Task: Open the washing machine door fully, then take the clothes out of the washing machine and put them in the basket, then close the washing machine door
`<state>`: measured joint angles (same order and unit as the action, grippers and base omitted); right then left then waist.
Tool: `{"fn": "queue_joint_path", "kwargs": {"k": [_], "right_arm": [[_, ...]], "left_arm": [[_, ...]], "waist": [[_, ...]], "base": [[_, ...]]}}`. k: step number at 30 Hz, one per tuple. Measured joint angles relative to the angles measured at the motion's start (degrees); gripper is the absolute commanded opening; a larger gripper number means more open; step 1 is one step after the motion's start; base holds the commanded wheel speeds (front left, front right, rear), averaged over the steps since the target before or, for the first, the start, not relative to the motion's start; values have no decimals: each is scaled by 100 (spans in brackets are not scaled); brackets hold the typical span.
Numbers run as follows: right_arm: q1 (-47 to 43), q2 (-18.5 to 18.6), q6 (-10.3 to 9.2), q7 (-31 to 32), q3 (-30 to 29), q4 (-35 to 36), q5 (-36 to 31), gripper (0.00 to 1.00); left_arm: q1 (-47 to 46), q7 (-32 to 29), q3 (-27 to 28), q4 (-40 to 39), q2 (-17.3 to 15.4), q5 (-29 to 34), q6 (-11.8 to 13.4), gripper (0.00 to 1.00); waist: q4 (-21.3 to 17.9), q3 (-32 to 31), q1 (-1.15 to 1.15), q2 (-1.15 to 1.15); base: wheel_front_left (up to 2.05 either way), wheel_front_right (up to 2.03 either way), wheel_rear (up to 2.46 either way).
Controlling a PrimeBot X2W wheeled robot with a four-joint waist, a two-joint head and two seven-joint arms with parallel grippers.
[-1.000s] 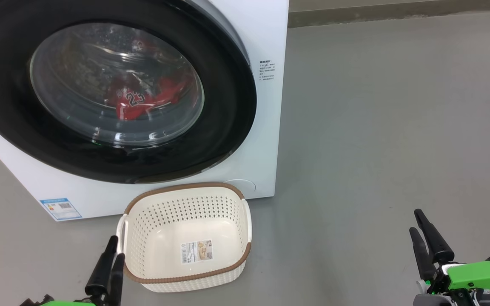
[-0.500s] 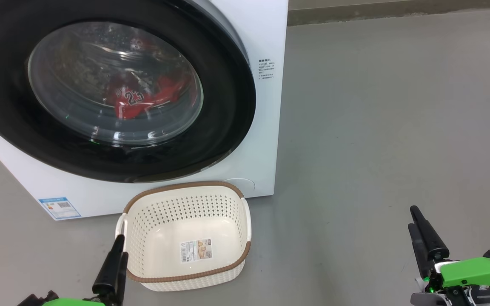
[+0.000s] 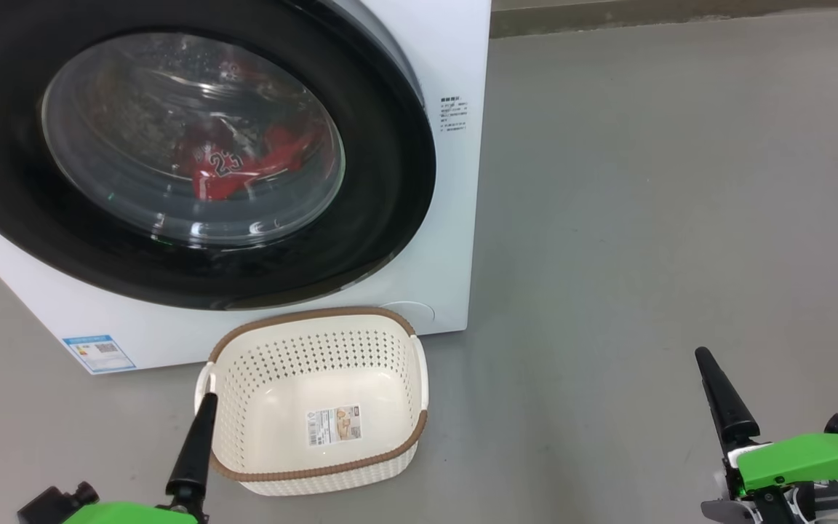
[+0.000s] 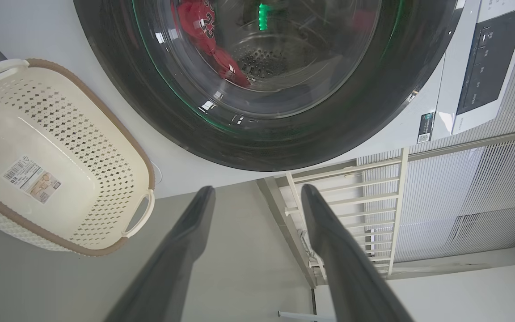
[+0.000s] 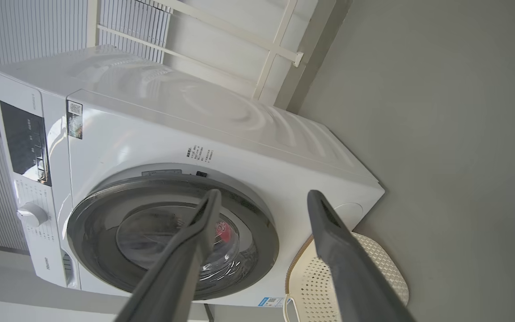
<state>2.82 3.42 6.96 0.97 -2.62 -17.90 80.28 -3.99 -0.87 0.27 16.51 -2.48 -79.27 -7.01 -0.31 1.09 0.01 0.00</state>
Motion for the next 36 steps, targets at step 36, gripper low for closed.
{"fn": "queue_joint_path", "kwargs": {"k": [36], "right_arm": [[249, 256, 1, -589, 504, 166, -3093, 100]], "left_arm": [[-68, 593, 88, -213, 44, 2903, -1, 100]], "waist": [[-68, 49, 0, 0]], "base": [[0, 0, 0]]}}
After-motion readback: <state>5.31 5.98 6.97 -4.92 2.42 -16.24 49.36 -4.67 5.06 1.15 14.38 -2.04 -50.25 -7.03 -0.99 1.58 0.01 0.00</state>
